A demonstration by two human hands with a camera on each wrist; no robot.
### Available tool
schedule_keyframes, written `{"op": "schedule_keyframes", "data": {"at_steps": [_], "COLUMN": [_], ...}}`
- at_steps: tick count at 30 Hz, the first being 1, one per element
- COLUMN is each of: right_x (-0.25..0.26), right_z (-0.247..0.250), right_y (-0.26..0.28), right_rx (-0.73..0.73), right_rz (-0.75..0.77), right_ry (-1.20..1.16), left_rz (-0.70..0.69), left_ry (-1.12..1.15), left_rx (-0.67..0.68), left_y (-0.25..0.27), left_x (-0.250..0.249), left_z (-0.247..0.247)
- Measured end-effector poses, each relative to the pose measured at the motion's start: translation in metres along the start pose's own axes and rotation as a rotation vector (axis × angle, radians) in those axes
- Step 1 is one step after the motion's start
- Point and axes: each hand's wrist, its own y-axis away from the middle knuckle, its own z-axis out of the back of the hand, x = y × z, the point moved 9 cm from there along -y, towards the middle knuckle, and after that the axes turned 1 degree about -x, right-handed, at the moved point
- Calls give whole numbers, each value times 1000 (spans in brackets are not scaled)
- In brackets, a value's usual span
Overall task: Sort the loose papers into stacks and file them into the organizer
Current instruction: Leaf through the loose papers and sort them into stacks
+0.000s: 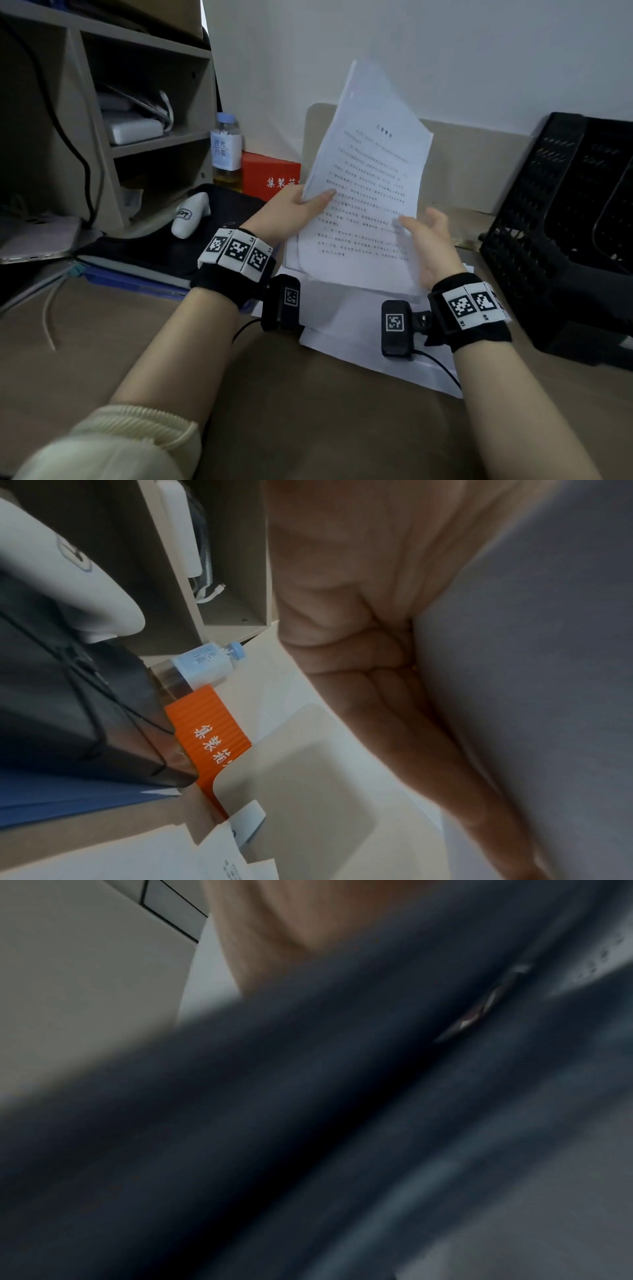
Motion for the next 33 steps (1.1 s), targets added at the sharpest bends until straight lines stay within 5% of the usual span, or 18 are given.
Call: {"op": "schedule_keyframes", "data": {"at_steps": [8,21,33], "right_x": [4,64,42], "right_z": [5,23,6], "right_y": [5,27,18], "right_rx": [42,-164,-151], "right_rz": [-1,500,447], "right_ry": [-107,-244,-166], "left_rz": [-16,-215,-213], "left_ry": [66,69,44], "left_rx": [-27,-118,62], "left_y": [6,2,-9], "left_x": [-7,-23,-2], "left_z": [11,6,-20]}}
